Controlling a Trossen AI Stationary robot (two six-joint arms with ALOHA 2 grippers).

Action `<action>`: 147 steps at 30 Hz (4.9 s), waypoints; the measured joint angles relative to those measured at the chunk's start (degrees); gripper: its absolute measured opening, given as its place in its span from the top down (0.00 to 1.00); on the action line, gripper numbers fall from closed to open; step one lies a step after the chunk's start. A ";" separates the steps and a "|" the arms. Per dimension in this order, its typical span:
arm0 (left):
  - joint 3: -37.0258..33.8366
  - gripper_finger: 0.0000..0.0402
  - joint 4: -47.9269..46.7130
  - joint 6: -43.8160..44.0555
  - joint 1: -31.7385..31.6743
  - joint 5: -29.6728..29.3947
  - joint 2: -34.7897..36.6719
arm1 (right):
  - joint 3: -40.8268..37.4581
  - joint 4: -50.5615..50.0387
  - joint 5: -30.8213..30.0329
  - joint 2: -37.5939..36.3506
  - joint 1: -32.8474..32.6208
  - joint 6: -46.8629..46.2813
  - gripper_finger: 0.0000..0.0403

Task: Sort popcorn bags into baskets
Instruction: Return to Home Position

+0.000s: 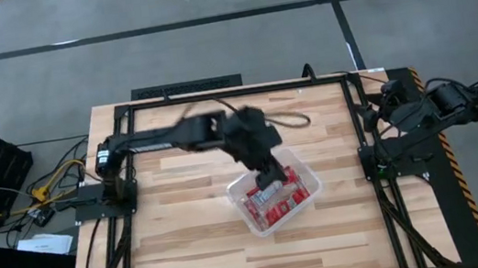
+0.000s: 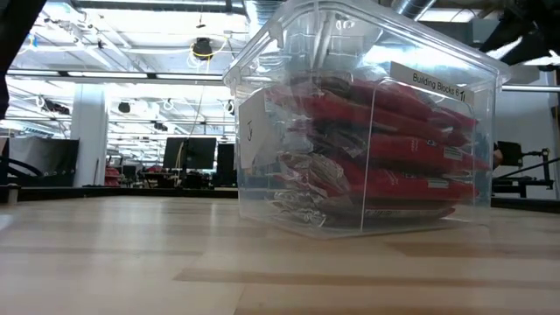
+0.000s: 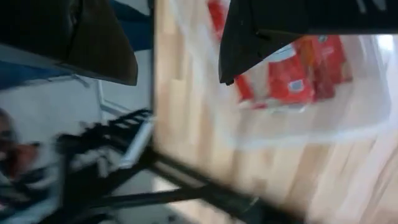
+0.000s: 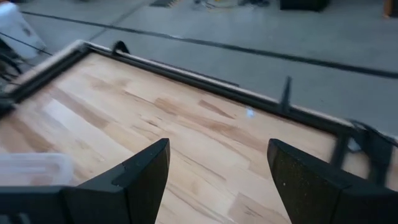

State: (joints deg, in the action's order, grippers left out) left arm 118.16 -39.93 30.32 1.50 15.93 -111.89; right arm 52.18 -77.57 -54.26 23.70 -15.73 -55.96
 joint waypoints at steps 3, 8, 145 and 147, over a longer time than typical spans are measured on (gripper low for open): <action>6.90 0.47 -2.15 -3.23 -1.12 3.51 1.28 | 0.02 5.01 0.10 -0.01 0.00 4.03 0.27; 17.07 0.47 -8.28 -20.19 -1.54 1.27 5.88 | 0.04 5.93 3.64 -0.02 -0.01 5.26 0.27; -117.54 0.47 41.93 -9.71 -16.57 -12.29 108.52 | -51.39 80.99 19.76 -21.68 6.29 25.94 0.27; -117.54 0.47 41.93 -9.70 -16.60 -12.29 108.53 | -51.39 80.99 19.76 -21.68 6.29 25.94 0.27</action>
State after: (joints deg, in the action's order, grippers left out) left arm 0.62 2.00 20.62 -15.09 3.64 -3.36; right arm 0.80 3.42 -34.50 2.02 -9.43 -30.02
